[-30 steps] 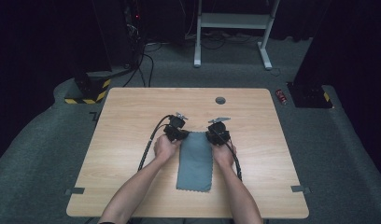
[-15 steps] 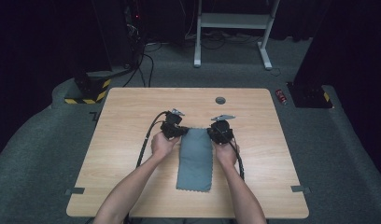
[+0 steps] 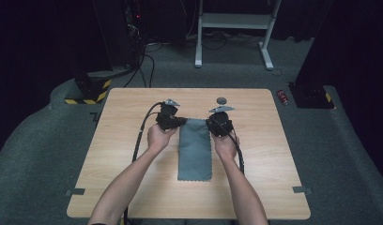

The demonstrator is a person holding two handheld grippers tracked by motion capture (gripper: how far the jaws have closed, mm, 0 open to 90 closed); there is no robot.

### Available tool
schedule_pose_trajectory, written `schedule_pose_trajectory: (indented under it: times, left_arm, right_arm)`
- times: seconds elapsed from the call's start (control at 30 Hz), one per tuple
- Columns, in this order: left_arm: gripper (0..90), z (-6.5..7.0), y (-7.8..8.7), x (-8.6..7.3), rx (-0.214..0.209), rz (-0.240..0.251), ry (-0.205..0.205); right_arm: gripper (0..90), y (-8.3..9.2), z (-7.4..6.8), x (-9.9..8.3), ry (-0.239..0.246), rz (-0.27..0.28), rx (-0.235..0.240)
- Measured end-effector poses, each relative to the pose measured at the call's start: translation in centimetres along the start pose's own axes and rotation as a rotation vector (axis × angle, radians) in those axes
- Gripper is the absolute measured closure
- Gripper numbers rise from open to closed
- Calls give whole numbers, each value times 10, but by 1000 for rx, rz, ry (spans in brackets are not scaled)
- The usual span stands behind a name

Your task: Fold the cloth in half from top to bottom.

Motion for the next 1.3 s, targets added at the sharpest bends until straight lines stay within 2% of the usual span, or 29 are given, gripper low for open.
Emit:
schedule_pose_trajectory:
  times: [0.07,0.23,0.3,0.4,0.43,0.6,0.77,1.03,1.3]
  left_arm:
    - [883,4,0,-5,13,-10,-27]
    - [883,5,-2,-13,-12,-15,-12]
    - [883,7,-2,-15,-14,-16,-18]
    - [883,10,-1,-21,-19,-24,-31]
    - [883,11,0,-24,-20,-31,-49]
    - [883,17,0,-35,-31,-46,-64]
    - [883,21,0,-43,-44,-53,-66]
    - [883,27,1,-53,-68,-51,-49]
    - [883,33,5,-55,-79,-41,-52]
  right_arm:
    - [894,0,-1,-4,5,-4,9]
    - [894,-1,-2,-12,6,-12,23]
    - [894,-1,-3,-15,-1,-14,30]
    - [894,1,-5,-19,17,-14,40]
    - [894,1,-7,-23,23,-18,48]
    - [894,2,-9,-31,40,-29,61]
    - [894,2,-12,-41,48,-40,74]
    - [894,5,-14,-52,52,-46,91]
    - [894,10,-13,-58,37,-29,101]
Point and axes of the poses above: each handheld gripper's, and its own axes: y roughly backward along the jaws, x roughly out of its top, z roughly to its right, the point moved 3 cm from there along -y, roughly forward along the jaws, and after that the axes turned 11 degrees about x, right-handed, at the moved point
